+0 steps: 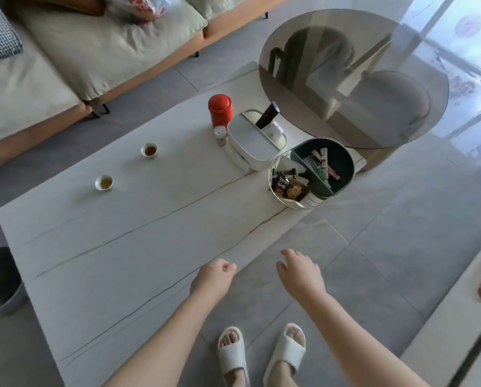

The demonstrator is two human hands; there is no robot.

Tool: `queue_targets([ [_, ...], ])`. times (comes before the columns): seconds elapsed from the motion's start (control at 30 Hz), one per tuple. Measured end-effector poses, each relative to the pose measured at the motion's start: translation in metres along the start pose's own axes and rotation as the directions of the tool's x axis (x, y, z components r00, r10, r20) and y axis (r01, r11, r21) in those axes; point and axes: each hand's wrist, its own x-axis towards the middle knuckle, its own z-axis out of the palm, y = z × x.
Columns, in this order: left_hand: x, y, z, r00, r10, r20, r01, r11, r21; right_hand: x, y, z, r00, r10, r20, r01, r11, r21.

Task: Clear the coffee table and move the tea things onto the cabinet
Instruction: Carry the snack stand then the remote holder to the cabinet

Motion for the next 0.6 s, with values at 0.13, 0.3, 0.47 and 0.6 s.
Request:
queue_targets([
  [0.13,0.024,0.031,0.003,1.000,0.024,-0.005,-0.024,0.999,-0.026,0.033,0.013,-0.017,0.999,0.038,0.002,-0.038,0.999,0.011],
  [0.3,0.059,0.084,0.014,0.999,0.036,0.005,-0.036,0.995,-0.097,0.083,0.049,-0.039,0.984,0.155,0.084,-0.167,0.974,0.153],
  [0.47,0.108,0.140,0.030,1.000,0.012,0.019,-0.007,0.977,-0.215,0.143,0.090,-0.056,0.935,0.335,0.115,-0.353,0.860,0.369],
  [0.6,0.152,0.168,0.043,0.999,-0.038,0.027,0.045,0.950,-0.308,0.187,0.112,-0.060,0.891,0.432,0.138,-0.436,0.735,0.520],
])
